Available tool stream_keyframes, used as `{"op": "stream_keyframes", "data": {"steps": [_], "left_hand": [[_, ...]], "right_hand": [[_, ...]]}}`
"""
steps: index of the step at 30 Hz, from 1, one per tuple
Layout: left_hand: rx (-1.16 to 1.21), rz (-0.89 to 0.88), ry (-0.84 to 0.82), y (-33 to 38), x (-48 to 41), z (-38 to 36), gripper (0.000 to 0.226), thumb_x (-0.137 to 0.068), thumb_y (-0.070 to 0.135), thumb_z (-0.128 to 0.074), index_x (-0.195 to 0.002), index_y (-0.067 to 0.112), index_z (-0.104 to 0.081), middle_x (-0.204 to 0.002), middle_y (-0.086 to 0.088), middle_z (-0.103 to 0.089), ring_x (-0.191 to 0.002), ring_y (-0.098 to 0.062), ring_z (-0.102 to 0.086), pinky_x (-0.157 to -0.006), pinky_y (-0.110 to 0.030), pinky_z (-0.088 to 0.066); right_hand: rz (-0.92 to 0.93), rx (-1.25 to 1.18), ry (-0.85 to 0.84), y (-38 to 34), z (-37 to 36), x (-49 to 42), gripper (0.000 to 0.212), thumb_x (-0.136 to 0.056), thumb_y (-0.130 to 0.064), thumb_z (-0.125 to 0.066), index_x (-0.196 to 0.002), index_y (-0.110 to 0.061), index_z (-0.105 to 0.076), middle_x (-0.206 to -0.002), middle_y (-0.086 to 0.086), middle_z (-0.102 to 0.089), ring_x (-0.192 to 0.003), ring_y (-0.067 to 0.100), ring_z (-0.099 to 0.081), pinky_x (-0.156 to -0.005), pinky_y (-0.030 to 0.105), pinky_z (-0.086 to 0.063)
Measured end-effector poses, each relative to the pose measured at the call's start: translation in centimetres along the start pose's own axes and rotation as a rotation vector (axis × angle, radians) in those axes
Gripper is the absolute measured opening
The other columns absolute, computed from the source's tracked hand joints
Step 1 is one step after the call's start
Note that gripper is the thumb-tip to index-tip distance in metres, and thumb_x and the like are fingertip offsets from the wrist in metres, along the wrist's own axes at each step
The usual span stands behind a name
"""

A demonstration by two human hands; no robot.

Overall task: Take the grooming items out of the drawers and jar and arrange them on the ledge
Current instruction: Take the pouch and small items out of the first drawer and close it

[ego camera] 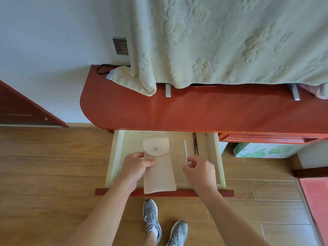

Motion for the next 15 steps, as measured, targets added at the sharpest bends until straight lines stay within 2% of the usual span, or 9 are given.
{"op": "stream_keyframes", "data": {"steps": [5, 8, 10, 12, 15], "left_hand": [[0.003, -0.066, 0.039, 2.2, 1.6, -1.1, 0.023, -0.081, 0.016, -0.079, -0.103, 0.016, -0.073, -0.098, 0.003, -0.075, -0.092, -0.018, -0.069, -0.066, -0.031, -0.050], [0.022, -0.103, 0.071, 3.6, 1.7, -1.0, 0.022, -0.082, 0.014, -0.078, -0.104, 0.016, -0.073, -0.099, 0.004, -0.075, -0.092, -0.017, -0.069, -0.062, -0.028, -0.044], [0.029, -0.117, 0.094, 4.6, 1.1, -0.6, 0.023, -0.081, 0.014, -0.077, -0.104, 0.016, -0.073, -0.100, 0.005, -0.075, -0.092, -0.016, -0.069, -0.064, -0.028, -0.044], [0.034, -0.126, 0.115, 5.7, 0.1, -0.2, 0.023, -0.081, 0.015, -0.078, -0.103, 0.019, -0.073, -0.099, 0.007, -0.075, -0.091, -0.014, -0.069, -0.066, -0.029, -0.046], [0.035, -0.137, 0.108, 7.4, -2.1, 0.0, 0.018, -0.081, 0.012, -0.078, -0.095, 0.023, -0.073, -0.094, 0.009, -0.076, -0.088, -0.013, -0.071, -0.069, -0.029, -0.050]], "right_hand": [[0.052, -0.025, 0.022, -0.8, 2.3, 0.4, 0.033, -0.082, -0.012, -0.059, -0.112, -0.021, -0.070, -0.062, 0.001, -0.066, -0.058, 0.022, -0.065, -0.057, 0.031, -0.058], [0.096, -0.022, 0.022, -1.7, 3.2, -0.2, 0.023, -0.081, -0.012, -0.056, -0.093, -0.026, -0.071, -0.058, 0.004, -0.060, -0.051, 0.020, -0.056, -0.051, 0.032, -0.052], [0.105, -0.017, 0.031, -2.2, 3.3, -1.2, 0.018, -0.078, -0.013, -0.054, -0.084, -0.018, -0.070, -0.060, 0.009, -0.058, -0.050, 0.017, -0.047, -0.047, 0.034, -0.045], [0.107, -0.024, 0.050, -2.9, 3.2, -2.6, 0.019, -0.074, -0.014, -0.052, -0.083, -0.010, -0.067, -0.061, 0.012, -0.055, -0.050, 0.016, -0.043, -0.046, 0.029, -0.038], [0.115, -0.006, 0.060, -4.1, 3.1, -4.8, 0.011, -0.073, -0.012, -0.051, -0.074, -0.010, -0.062, -0.055, 0.009, -0.048, -0.049, 0.015, -0.041, -0.047, 0.027, -0.034]]}}
Point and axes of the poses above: each hand's wrist, its own x-axis away from the middle knuckle, its own z-axis out of the back of the hand, y = z × x, the point moved 1 cm from there along -x, towards the middle knuckle
